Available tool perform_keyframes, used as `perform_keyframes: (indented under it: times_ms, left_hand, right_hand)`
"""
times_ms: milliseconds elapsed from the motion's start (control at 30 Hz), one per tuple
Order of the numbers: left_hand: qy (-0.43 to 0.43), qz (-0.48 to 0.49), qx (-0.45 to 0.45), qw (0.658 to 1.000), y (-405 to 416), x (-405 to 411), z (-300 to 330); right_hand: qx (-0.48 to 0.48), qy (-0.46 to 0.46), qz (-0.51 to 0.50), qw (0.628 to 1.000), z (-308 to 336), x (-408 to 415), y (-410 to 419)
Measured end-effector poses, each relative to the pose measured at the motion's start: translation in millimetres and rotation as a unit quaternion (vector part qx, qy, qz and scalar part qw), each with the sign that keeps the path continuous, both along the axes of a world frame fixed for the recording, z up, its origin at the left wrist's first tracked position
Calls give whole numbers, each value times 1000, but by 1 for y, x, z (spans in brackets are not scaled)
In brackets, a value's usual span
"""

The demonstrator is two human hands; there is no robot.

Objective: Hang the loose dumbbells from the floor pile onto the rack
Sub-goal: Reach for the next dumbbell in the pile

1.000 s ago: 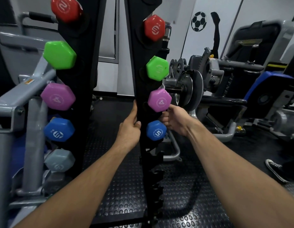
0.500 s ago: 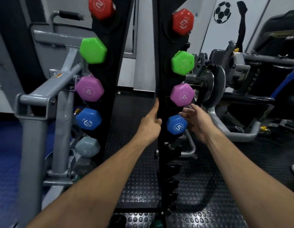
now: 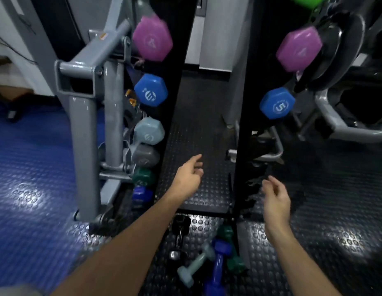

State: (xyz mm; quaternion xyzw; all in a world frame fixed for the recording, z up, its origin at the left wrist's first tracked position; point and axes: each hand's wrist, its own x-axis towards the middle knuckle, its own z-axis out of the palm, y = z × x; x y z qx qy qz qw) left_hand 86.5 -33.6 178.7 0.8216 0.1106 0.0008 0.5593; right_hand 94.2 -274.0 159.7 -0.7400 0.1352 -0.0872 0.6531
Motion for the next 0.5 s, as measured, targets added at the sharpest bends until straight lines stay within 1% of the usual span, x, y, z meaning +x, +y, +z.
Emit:
perform_keyframes:
  times_ms: [133, 267, 400, 500]
  left_hand:
    - [73, 25, -13, 997, 22, -36, -70]
    - [141, 40, -21, 989, 39, -66, -126]
    - [193, 63, -18, 979, 42, -88, -173]
    - [233, 62, -27, 970, 36, -104, -215]
  right_hand:
    - [-4, 125, 75, 989, -74, -34, 24]
    - [-14, 216, 131, 967, -127, -54, 44]
    - [-26, 325, 172, 929, -174, -71, 58]
    - [-22, 396, 175, 901, -214, -82, 64]
